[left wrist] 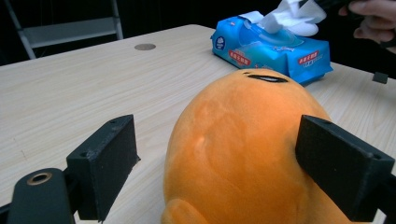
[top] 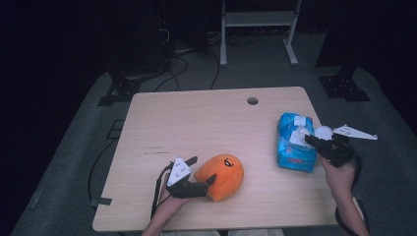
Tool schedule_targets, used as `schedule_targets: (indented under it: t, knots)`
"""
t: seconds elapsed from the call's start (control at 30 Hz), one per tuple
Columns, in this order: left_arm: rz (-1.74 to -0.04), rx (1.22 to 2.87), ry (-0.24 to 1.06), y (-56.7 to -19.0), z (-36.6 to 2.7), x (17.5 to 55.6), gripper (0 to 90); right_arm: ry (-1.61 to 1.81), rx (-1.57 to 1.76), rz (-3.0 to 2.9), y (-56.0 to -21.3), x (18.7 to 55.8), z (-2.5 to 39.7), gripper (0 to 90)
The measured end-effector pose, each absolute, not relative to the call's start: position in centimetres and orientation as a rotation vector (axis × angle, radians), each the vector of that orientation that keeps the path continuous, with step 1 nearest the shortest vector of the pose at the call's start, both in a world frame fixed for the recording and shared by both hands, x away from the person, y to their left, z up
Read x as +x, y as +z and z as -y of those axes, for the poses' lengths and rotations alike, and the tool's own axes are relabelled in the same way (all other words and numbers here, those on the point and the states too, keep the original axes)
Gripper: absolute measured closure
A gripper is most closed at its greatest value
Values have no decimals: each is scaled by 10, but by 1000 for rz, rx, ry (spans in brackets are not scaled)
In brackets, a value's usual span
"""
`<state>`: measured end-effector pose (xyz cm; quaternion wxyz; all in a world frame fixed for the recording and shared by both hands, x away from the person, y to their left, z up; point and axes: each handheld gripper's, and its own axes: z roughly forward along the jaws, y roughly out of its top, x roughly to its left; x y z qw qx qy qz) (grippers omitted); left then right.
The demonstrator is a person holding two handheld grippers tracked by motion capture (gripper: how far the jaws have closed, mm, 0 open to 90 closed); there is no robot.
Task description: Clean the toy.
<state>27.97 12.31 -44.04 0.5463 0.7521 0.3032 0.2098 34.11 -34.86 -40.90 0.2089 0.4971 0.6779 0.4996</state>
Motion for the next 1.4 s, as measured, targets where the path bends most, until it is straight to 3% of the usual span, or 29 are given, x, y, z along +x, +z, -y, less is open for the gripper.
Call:
schedule_targets:
  t: [0.5,0.57,0.97,1.17,1.4]
  knots:
    - [-703,1804,489,-442,-122,279,170,1560,1111,-1949,-358,301,319,867]
    - [-680,1814,495,-443,-121,278,214,1584,1038,-2001,-351,287,305,867]
    - [-672,1823,475,-447,-118,280,233,1709,740,-2252,-335,237,239,865]
    - [-676,1818,464,-448,-118,281,233,1779,686,-2327,-335,232,224,865]
    - [-673,1818,456,-448,-119,282,232,1727,726,-2462,-359,255,199,863]
